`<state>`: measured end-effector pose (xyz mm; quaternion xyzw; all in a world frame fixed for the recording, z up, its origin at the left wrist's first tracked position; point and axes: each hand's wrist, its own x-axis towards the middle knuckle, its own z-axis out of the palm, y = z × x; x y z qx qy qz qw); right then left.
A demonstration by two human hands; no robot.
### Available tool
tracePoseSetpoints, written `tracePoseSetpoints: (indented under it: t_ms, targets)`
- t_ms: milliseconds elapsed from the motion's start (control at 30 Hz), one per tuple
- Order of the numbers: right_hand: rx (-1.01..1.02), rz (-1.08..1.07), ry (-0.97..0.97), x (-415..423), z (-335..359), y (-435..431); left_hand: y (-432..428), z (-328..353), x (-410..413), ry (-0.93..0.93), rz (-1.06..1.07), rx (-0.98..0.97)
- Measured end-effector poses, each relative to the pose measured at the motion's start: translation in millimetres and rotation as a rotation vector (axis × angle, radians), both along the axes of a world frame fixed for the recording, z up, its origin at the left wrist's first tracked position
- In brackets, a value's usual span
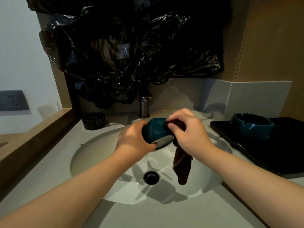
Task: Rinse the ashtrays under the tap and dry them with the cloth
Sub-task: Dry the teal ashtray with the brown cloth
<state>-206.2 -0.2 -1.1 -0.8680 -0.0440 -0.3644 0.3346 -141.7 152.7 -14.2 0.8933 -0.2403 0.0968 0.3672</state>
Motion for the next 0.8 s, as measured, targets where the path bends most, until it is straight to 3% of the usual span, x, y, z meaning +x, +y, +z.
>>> tracePoseSetpoints:
  t_ms: [100, 133, 200, 300, 400, 467, 600, 700, 800]
  targets:
    - [-0.366, 0.058, -0.138, -3, -1, 9, -2, 1, -5, -0.123, -0.039, 0.117]
    - [-0.387, 0.047, -0.184, -1, -1, 7, -2, 2, -7, -0.149, -0.045, 0.116]
    - [-0.199, 0.011, -0.204, 2, 2, 3, -1, 2, -9, -0.18, -0.052, 0.067]
    - [0.142, -0.061, -0.081, 6, 6, -10, 0, 2, -12, -0.186, -0.069, -0.016]
    - [0.23, -0.102, -0.05, 5, 6, -15, -2, 2, -13, -0.159, -0.069, -0.047]
    - [0.14, -0.058, -0.098, 1, 8, -5, -2, 1, -10, -0.138, -0.058, -0.072]
    - [-0.222, 0.008, -0.256, 0, 4, 8, -1, 1, -9, -0.122, -0.055, -0.092]
    - [-0.005, -0.057, -0.238, 3, 7, 0, -1, 2, -13, -0.134, -0.073, -0.152]
    - [0.369, -0.111, -0.017, 13, 5, -17, -2, 4, -15, -0.127, -0.101, -0.228]
